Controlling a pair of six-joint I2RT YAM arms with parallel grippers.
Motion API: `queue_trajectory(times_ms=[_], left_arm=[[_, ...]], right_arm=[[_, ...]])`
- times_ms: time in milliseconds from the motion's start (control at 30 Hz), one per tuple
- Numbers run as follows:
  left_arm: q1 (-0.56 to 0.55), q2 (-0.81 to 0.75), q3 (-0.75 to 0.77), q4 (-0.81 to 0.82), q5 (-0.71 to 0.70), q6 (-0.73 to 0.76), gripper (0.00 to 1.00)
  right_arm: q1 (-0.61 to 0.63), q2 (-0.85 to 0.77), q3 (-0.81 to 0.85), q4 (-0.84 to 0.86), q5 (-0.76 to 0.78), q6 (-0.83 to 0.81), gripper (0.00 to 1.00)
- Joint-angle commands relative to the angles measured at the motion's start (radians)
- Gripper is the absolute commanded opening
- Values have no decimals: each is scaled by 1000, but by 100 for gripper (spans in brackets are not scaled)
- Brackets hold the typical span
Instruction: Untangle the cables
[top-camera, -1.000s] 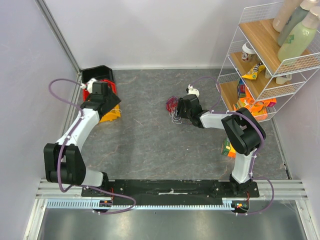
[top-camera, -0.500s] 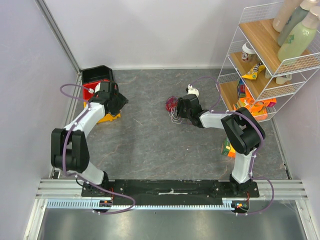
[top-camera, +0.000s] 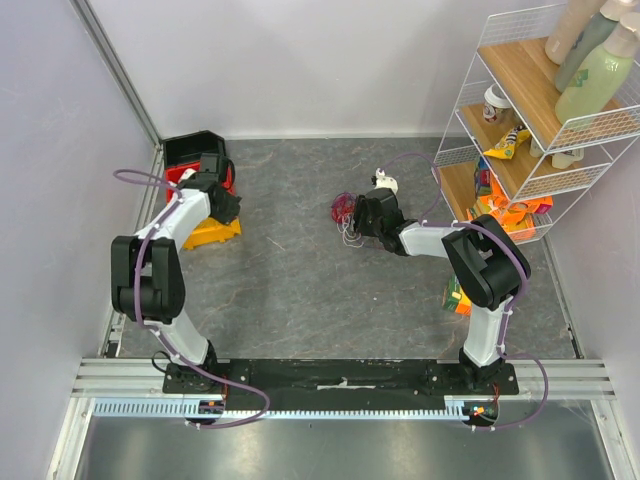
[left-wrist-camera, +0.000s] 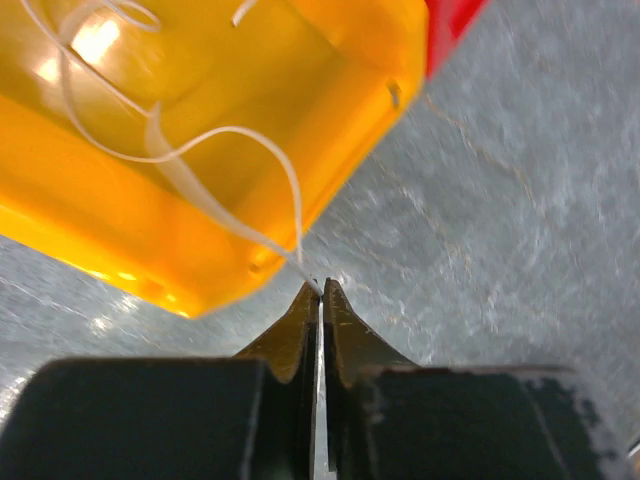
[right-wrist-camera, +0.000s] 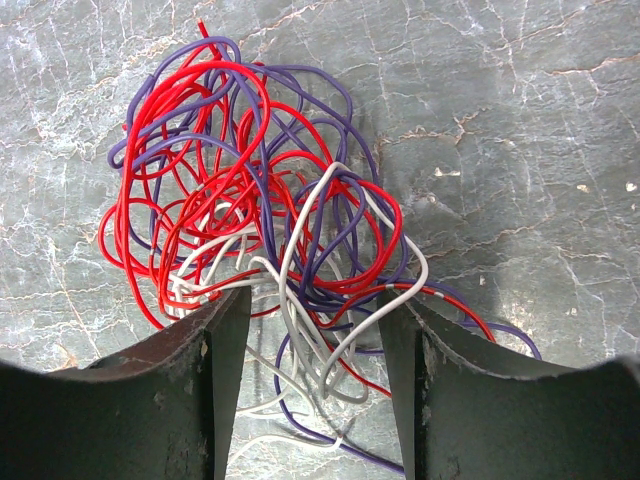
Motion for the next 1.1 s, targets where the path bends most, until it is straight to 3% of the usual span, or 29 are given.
queue_trajectory(times_ms=[0,267,300,400,467,533,600,800,900,1000,1067], left_arm=[[98,17,36,-32,-42,-37,2],[242,-3,12,-21,-52,19,2],[244,-3,13,-22,-29,30,8],[239,-44,-8,-4,46,39,40],[229,-83,-28,16,77,53,56],[213,-130,-46,16,85,65,70],[206,-187,-74,19,91,69,77],[169,-354,-155,71,110,145,77],[120,-420,-204,170,178,229,70],[-38,-423,-257,305,307,352,67],[-121,-400,-277,368,419,388,66]], right_arm=[[-2,9,29,3,-10,-1,61],[-2,14,29,6,-16,-1,61],[-2,14,32,6,-19,-1,61],[-2,15,33,8,-26,-7,61],[-2,17,33,12,-37,-10,61],[0,18,33,12,-40,-15,61],[0,20,36,12,-46,-15,61],[7,24,39,23,-69,-27,61],[9,37,48,26,-94,-35,59],[18,46,56,51,-150,-56,54],[27,46,56,87,-221,-79,42]])
